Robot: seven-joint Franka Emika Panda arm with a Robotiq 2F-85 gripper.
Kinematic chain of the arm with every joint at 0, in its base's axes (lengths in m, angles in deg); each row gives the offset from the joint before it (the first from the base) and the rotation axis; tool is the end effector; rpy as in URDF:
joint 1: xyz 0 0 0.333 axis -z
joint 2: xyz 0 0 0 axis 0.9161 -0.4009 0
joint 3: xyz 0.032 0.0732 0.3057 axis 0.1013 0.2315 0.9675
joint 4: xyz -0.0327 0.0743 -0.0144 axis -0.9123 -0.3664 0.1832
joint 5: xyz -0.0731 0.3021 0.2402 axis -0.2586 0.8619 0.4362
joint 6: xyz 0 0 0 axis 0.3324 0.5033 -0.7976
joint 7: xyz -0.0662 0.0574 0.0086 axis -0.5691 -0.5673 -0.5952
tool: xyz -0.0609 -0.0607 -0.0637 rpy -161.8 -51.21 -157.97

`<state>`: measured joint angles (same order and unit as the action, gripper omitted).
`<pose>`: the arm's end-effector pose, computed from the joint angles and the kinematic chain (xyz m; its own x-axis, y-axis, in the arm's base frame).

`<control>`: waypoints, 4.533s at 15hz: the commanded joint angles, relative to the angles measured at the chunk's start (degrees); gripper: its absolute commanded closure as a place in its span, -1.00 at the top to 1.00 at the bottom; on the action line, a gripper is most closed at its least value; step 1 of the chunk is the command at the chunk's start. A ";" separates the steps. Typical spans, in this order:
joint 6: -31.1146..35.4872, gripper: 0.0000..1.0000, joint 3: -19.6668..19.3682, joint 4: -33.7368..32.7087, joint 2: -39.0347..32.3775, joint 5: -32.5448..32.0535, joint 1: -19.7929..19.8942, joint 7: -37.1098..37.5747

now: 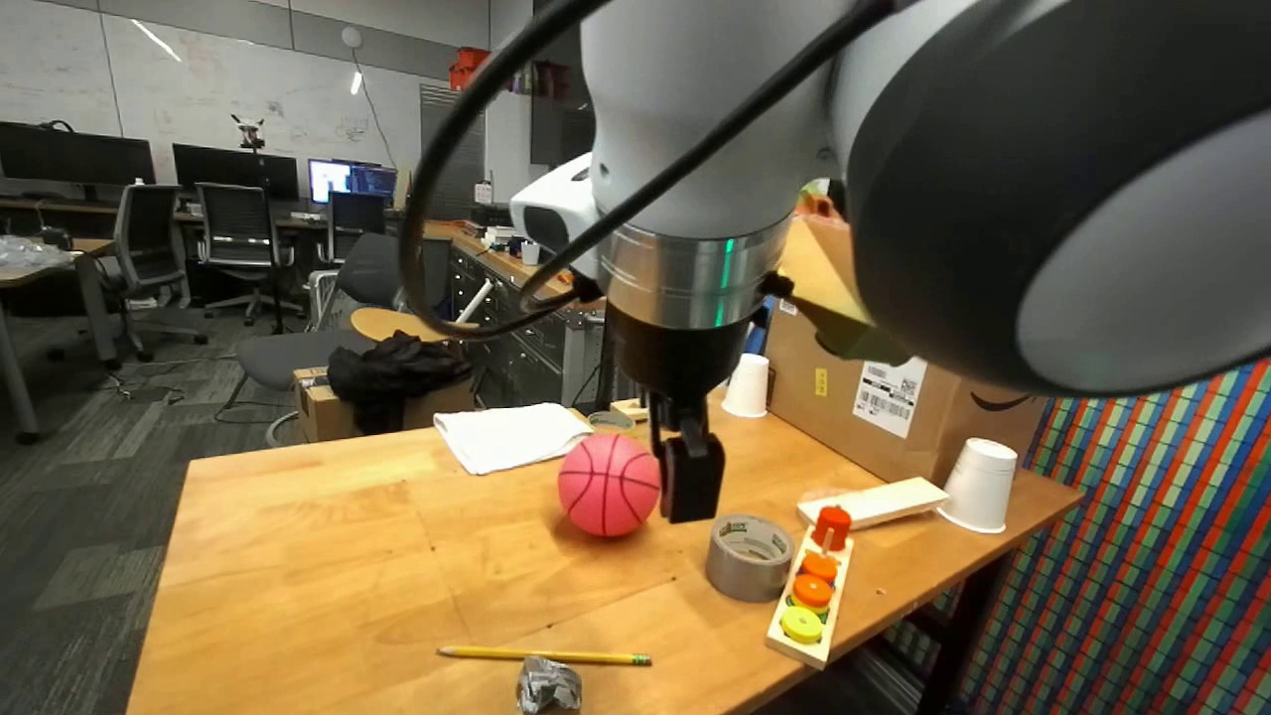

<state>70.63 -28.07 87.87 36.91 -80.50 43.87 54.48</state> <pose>0.3385 0.2706 0.4411 0.3720 0.9134 -0.1654 0.8270 -0.2452 0.5059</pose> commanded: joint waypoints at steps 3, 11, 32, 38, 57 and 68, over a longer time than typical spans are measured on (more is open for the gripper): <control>8.27 1.00 2.27 -5.64 -9.77 0.29 0.34 -1.29; 11.35 1.00 1.87 -14.99 -22.79 1.37 0.95 -7.79; 3.59 1.00 0.42 -18.50 -29.64 3.48 4.96 -20.33; 1.66 1.00 0.33 -21.14 -33.59 2.33 4.81 -28.34; -10.13 1.00 -5.19 -26.14 -36.62 -6.47 8.46 -35.83; -10.91 1.00 -5.18 -28.21 -37.67 -7.43 7.68 -32.31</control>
<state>61.90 -33.13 62.56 0.51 -86.05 52.32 19.98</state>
